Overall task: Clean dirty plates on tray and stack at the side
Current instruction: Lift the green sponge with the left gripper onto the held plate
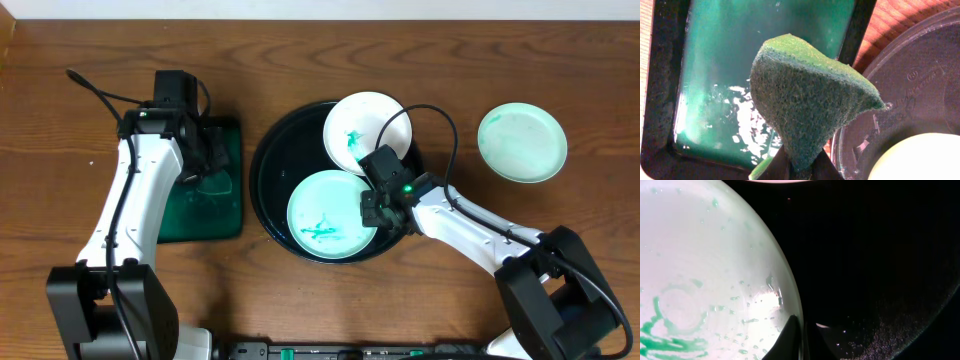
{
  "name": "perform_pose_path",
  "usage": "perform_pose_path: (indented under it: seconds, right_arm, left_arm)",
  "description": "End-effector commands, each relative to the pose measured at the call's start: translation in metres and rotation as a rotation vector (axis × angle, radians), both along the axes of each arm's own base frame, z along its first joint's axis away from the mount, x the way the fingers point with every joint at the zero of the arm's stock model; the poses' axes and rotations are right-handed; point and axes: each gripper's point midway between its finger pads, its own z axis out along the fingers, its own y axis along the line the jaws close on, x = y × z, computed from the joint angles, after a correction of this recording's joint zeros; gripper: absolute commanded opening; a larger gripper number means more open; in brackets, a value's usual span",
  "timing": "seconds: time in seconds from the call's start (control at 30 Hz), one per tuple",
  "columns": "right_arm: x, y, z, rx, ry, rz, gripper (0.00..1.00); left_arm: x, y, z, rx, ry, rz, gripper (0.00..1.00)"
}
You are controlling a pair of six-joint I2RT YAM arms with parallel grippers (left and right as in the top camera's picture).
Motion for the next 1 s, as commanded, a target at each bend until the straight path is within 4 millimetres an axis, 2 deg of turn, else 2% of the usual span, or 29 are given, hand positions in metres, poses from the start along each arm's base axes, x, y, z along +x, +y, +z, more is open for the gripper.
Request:
perform_pose_path:
  seconds: [0.0, 0.13, 0.2, 0.33, 0.47, 0.5, 0.67, 0.83, 0.97]
  right_arm:
    - [0.0, -0.001, -0.001, -0.001, 0.01, 0.019, 0.01]
    - [0.0, -0.001, -0.001, -0.001, 0.011, 0.019, 0.01]
    - [0.0, -0.001, -0.001, -0.001, 0.012, 0.019, 0.01]
    - [0.0, 0.0, -0.001, 0.002, 0.007, 0.019, 0.01]
    - [0.001, 0.0, -0.001, 0.003, 0.006, 0.017, 0.01]
    - [0.001, 0.0, -0.001, 0.002, 0.006, 0.018, 0.01]
    - [0.0, 0.001, -0.001, 0.009, 0.012, 0.02, 0.01]
    - [-0.001, 0.001, -0.001, 0.012, 0.017, 0.022, 0.01]
    - [-0.002, 0.001, -0.001, 0.011, 0.019, 0.022, 0.01]
  left_arm:
    - [0.002, -0.001, 0.003, 0.005, -0.006, -0.019, 0.07]
    - [0.002, -0.001, 0.003, 0.005, -0.007, -0.019, 0.07]
    - [0.002, -0.008, 0.003, -0.036, -0.008, -0.029, 0.07]
    - [0.001, -0.048, 0.01, -0.257, -0.015, -0.089, 0.07]
    - [-0.002, -0.079, 0.012, -0.35, -0.003, -0.145, 0.07]
    - [-0.005, -0.093, 0.009, -0.352, 0.014, -0.176, 0.07]
    - [-0.01, -0.14, -0.005, -0.348, 0.046, -0.282, 0.07]
    - [-0.015, -0.174, -0.032, -0.323, 0.099, -0.347, 0.07]
    - [-0.024, -0.194, -0.062, -0.311, 0.172, -0.385, 0.07]
